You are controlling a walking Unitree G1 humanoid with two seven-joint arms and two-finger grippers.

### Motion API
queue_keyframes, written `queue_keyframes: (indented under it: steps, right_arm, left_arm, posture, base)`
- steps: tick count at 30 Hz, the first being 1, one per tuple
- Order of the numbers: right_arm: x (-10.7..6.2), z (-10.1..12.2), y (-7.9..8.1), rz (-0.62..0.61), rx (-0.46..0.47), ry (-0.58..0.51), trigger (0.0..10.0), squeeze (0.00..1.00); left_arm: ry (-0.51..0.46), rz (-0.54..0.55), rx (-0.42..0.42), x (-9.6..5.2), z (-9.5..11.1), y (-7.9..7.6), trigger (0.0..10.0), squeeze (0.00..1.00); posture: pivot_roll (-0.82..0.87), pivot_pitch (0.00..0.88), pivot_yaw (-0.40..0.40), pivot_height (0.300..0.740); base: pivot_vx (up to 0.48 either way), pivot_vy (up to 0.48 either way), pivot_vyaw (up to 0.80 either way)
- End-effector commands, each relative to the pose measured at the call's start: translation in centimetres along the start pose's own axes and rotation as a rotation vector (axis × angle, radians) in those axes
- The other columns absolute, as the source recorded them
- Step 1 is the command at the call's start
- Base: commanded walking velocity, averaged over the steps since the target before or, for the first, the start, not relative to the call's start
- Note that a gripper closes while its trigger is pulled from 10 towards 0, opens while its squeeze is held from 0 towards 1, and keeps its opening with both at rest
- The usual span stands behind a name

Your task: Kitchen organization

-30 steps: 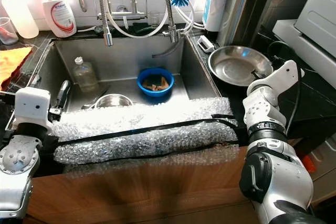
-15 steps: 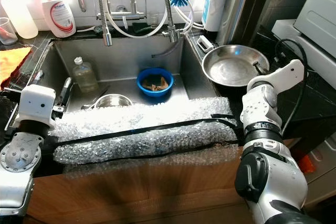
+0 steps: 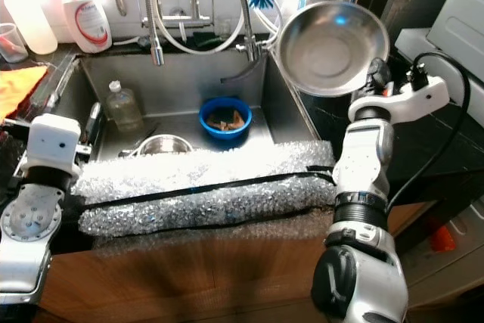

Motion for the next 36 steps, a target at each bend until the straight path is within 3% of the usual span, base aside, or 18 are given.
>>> queue_keyframes:
  steps: [1, 5, 11, 16, 24, 29, 31, 32, 35, 36]
  right_arm:
    - [-0.5, 0.5, 1.7, 0.101, -0.042, -0.018, 10.0, 0.0]
    - [-2.8, 0.8, 3.0, 0.241, -0.087, -0.018, 10.0, 0.0]
    - [-4.3, 1.5, 4.2, 0.367, -0.093, 0.017, 10.0, 0.0]
    - [-6.0, 1.9, 5.3, 0.457, -0.104, 0.048, 10.0, 0.0]
    - [-7.9, 0.2, 6.2, 0.531, -0.136, 0.135, 10.0, 0.0]
    - [-8.0, -0.4, 6.2, 0.523, -0.148, 0.155, 10.0, 0.0]
    - [-8.0, -0.5, 6.5, 0.526, -0.148, 0.154, 10.0, 0.0]
    - [-8.0, -0.5, 6.5, 0.526, -0.148, 0.154, 10.0, 0.0]
    - [-8.2, -1.0, 7.0, 0.543, -0.141, 0.164, 10.0, 0.0]
    - [-8.2, -1.0, 7.0, 0.543, -0.141, 0.164, 10.0, 0.0]
  left_arm:
    - [-0.006, 0.05, -0.047, 0.1, 0.4, 1.1, 10.0, 0.0]
    - [-0.003, 0.074, -0.096, 0.1, 0.6, 2.0, 10.0, 0.0]
    - [-0.01, 0.06, -0.128, 0.2, 1.0, 1.7, 10.0, 0.0]
    - [-0.005, 0.019, -0.24, 0.3, 1.5, 1.1, 10.0, 0.0]
    - [-0.023, -0.003, -0.422, 0.9, 2.4, 1.4, 10.0, 0.0]
    - [-0.017, -0.082, -0.491, 1.0, 2.7, 0.2, 10.0, 0.0]
    - [-0.023, -0.128, -0.589, 1.0, 3.3, -0.6, 10.0, 0.0]
    - [-0.023, -0.128, -0.589, 1.0, 3.3, -0.6, 10.0, 0.0]
    - [-0.003, -0.258, -0.764, 0.8, 4.1, -2.5, 10.0, 0.0]
    - [-0.003, -0.258, -0.764, 0.8, 4.1, -2.5, 10.0, 0.0]
  posture:
    - [0.07, 0.044, -0.029, 0.74]
    - [0.06, 0.05, -0.03, 0.74]
    - [0.06, 0.052, -0.033, 0.74]
    - [0.06, 0.047, -0.032, 0.74]
    - [0.07, 0.036, -0.028, 0.74]
    - [0.07, 0.038, -0.03, 0.74]
    - [0.07, 0.041, -0.029, 0.74]
    - [0.07, 0.041, -0.029, 0.74]
    - [0.07, 0.046, -0.024, 0.74]
    - [0.07, 0.046, -0.024, 0.74]
  base:
    - [0.0, 0.0, 0.0]
    - [0.0, 0.0, 0.0]
    - [0.0, 0.0, 0.0]
    - [0.0, 0.0, 0.0]
    - [0.0, 0.0, 0.0]
    - [0.0, 0.0, 0.0]
    - [0.0, 0.0, 0.0]
    - [0.0, 0.0, 0.0]
    - [0.0, 0.0, 0.0]
    - [0.0, 0.0, 0.0]
Point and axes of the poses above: a point about 5 cm out from each wrist's last joint towards the gripper, its own x axis pointing out of the wrist towards the gripper, its own z axis along the axis of the wrist's last joint, y = z × x, the point moved 4 cm from there along x, pointing out of the wrist towards the gripper, and after that the axes turned 2 degrees about -x, right-handed, at the moved point
